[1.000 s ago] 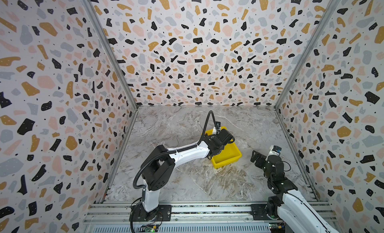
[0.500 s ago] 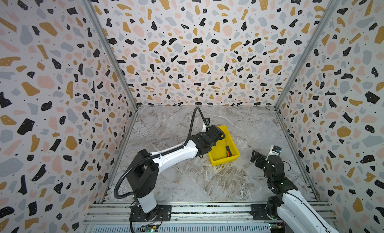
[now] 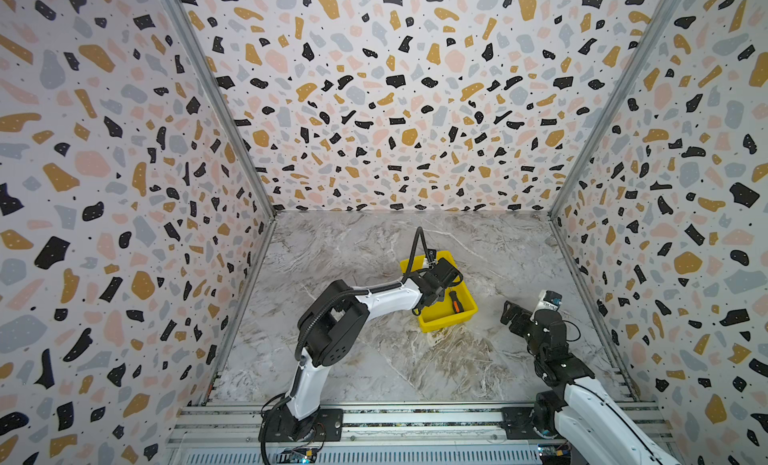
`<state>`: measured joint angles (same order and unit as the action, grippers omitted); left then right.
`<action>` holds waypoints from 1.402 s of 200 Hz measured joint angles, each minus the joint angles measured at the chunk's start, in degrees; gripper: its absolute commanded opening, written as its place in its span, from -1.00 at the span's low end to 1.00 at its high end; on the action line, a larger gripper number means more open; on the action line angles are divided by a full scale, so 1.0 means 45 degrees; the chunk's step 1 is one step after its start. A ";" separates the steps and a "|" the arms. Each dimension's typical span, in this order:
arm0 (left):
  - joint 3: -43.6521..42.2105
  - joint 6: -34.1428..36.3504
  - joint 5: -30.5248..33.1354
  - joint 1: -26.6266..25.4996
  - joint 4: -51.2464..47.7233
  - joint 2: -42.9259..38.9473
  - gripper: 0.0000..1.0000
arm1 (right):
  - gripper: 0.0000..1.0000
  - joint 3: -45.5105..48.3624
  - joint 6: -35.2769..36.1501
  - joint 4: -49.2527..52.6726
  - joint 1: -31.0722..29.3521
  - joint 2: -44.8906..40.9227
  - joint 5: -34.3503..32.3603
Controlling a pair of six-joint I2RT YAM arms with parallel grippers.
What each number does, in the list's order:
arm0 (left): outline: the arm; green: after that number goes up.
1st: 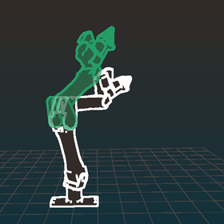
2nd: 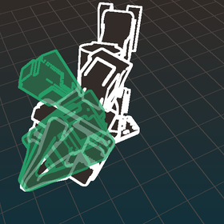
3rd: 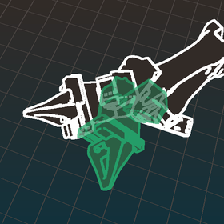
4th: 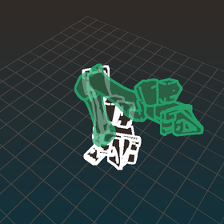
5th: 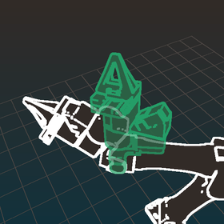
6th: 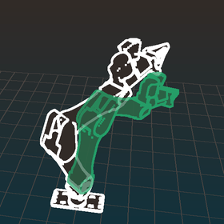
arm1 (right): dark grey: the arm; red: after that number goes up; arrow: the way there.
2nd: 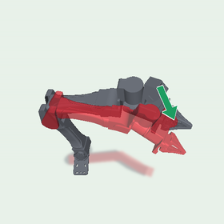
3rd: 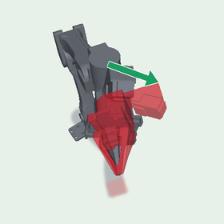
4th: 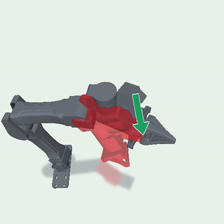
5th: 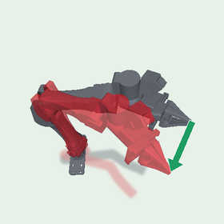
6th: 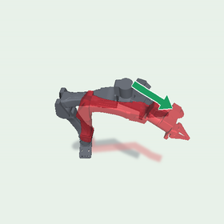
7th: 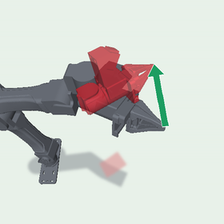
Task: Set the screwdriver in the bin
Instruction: 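Raise the left gripper out of the bin and draw it back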
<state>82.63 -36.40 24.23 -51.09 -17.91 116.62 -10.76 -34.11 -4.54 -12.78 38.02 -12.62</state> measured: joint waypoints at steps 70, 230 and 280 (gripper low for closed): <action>-0.0379 0.1962 0.0840 0.0063 -0.0296 0.0466 -0.15 | 0.98 0.0000 0.0005 0.0000 0.0000 0.0073 -0.0005; -0.6246 0.3177 0.1073 0.0763 0.2443 -0.9010 1.00 | 0.98 0.0000 0.0005 0.0000 0.0000 0.0034 0.0000; -1.2653 0.2477 0.3439 0.0767 0.3152 -1.4528 0.99 | 0.98 0.0000 0.0005 -0.0034 -0.0024 0.0126 0.0005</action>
<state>25.69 -25.26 39.70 -47.64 -3.73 51.24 -10.76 -34.09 -4.69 -12.88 38.59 -12.60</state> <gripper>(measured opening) 0.997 0.990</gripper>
